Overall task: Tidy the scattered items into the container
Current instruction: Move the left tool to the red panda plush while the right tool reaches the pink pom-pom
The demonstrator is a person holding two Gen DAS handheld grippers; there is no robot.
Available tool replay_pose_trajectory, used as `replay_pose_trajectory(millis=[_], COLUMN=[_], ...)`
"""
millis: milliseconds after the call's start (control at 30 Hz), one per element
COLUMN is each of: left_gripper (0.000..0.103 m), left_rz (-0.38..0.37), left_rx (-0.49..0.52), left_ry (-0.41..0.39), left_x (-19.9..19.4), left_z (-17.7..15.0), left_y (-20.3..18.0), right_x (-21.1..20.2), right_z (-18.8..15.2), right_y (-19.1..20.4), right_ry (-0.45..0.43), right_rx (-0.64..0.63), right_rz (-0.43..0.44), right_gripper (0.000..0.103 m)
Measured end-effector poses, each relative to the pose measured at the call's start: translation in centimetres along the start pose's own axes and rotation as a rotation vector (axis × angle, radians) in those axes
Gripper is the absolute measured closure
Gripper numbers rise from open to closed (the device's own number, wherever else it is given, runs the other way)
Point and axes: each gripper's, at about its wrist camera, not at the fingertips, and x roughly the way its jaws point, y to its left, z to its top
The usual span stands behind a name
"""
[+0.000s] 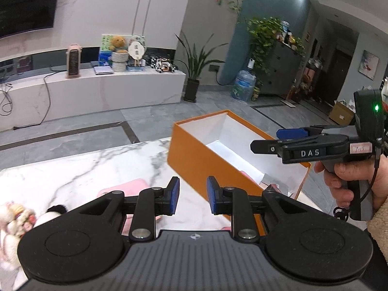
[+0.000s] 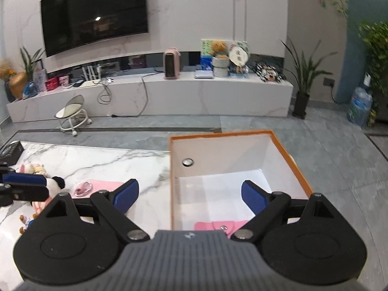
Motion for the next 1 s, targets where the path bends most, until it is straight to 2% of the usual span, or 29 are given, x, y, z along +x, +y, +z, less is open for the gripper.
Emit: replay_pose_trajectory(millis=[133,300,700,1000], left_gripper=[0.071,0.071,0.069,0.057], left_rz=[0.006,0.021,0.039,0.045], left_rx=[-0.038,-0.063,-0.085,-0.094], left_ry=[-0.019,0.008,0.0,-0.017], left_x=[-1.3,-1.6,-4.2,-5.3], left_z=[-0.5,-0.9,-1.7,-2.0], left_y=[1.4,2.7,4.2,5.2], right_x=[-0.1,-0.6,-0.7,-0.1], right_z=[-0.8,-1.6,-2.6,-3.0], right_y=[1.0,1.8,7.2,9.3], right_ry=[0.005,0.006,0.018,0.037], right_rx=[-0.034,-0.026,-0.126,-0.169], right_rz=[-0.011,-0.017,0.045,0.068], right_gripper=[0.01,0.01,0.01,0.01])
